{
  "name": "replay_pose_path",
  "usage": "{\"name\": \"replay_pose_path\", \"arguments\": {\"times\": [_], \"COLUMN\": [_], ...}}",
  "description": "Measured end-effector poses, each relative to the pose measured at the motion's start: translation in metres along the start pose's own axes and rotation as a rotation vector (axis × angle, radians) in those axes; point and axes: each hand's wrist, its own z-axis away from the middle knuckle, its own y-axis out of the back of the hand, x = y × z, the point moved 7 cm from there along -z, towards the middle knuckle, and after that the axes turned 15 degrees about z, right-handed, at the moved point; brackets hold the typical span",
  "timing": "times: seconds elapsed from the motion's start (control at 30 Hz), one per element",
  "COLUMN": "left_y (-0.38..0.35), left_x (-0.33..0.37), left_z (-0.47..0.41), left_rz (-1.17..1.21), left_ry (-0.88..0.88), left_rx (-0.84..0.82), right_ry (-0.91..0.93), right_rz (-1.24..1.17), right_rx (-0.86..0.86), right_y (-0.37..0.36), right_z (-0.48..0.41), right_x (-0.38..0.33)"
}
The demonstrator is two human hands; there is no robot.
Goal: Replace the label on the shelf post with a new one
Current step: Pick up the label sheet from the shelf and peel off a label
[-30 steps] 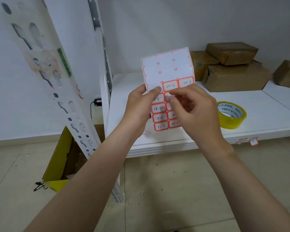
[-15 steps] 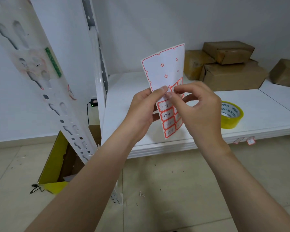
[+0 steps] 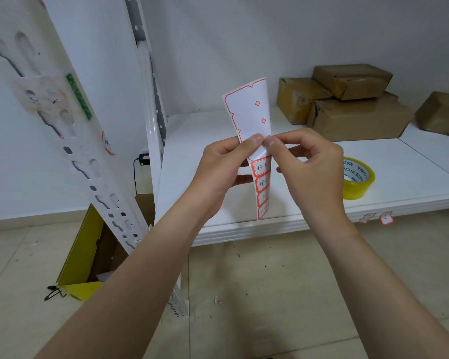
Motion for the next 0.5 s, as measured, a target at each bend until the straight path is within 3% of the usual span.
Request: {"name": "replay_pose_path", "arguments": {"times": [0.5], "left_y": [0.002], "left_x": [-0.003], "left_z": [-0.002], "left_rz": [-0.064], "left_ry": [0.005], "left_rx": [0.079], "right_ry": [-0.065], "right_rz": [0.078], "right_rx": [-0.005], "right_y": [0.010], "right_z": [-0.002], "right_x": [0.005]}}
